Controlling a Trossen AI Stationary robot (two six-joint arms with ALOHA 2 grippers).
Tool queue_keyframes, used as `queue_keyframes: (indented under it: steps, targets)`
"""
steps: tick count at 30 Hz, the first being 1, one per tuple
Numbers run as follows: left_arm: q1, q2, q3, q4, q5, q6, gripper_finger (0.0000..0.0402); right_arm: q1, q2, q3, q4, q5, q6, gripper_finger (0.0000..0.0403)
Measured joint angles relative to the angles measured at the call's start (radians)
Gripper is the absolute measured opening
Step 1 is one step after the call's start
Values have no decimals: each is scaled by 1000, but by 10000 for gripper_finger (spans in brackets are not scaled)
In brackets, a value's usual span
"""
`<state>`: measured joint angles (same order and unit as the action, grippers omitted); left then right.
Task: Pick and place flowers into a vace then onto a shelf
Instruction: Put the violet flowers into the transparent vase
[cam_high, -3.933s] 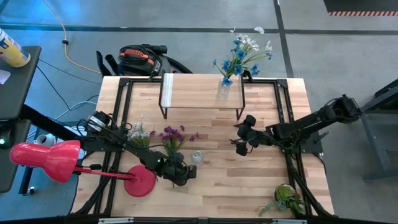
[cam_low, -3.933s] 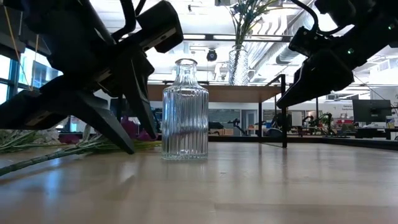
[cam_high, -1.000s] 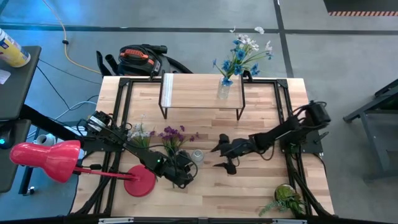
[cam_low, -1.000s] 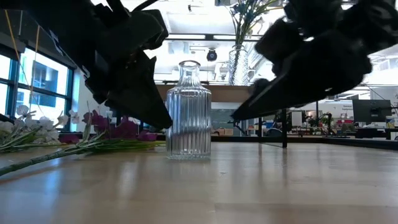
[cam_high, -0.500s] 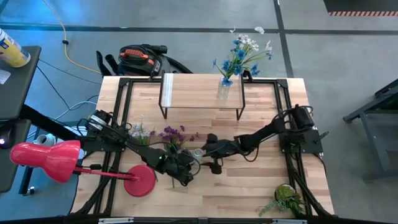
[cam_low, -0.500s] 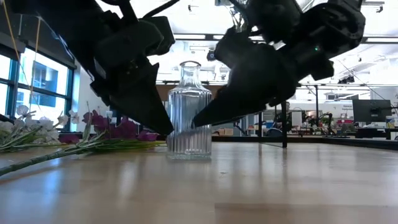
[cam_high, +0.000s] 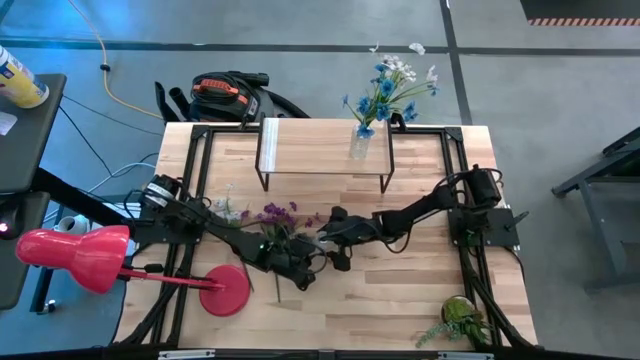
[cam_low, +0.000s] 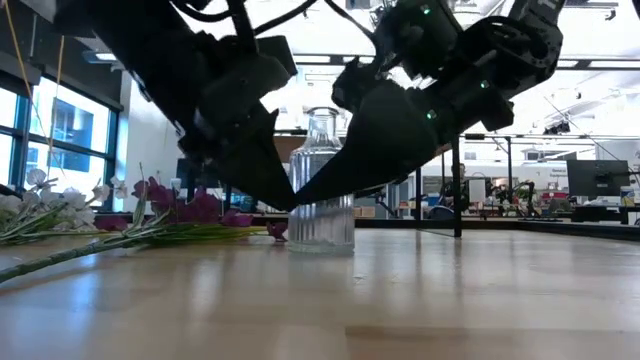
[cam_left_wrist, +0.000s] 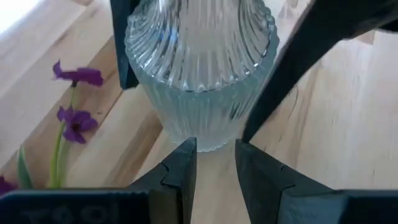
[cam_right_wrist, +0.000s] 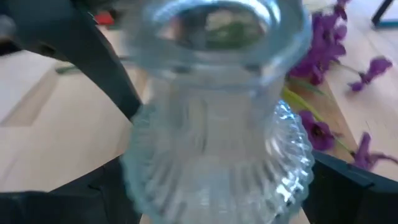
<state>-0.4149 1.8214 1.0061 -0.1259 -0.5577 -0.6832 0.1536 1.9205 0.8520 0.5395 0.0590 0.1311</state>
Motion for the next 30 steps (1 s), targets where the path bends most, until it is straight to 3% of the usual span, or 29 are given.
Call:
queue_keyframes:
  steps: [7,12,16,21,25,30]
  targets:
    - [5,-11,20,-30,24,20,145,-29,-1,0,-111,0,22,332]
    - [-43,-60,82,-195,-18,-90,145,-45,-3,1,-172,0,82,321]
    - [-91,-93,133,-380,-96,-278,145,-49,-2,-3,-140,-16,49,285]
    - [-177,-94,184,-620,-114,-678,145,-49,0,-5,-103,-12,25,265]
    - [-242,-89,187,-733,-192,-939,145,-49,0,-5,-94,-10,49,305]
    - [-197,-70,154,-714,-245,-965,145,-49,0,-4,-47,-9,42,355]
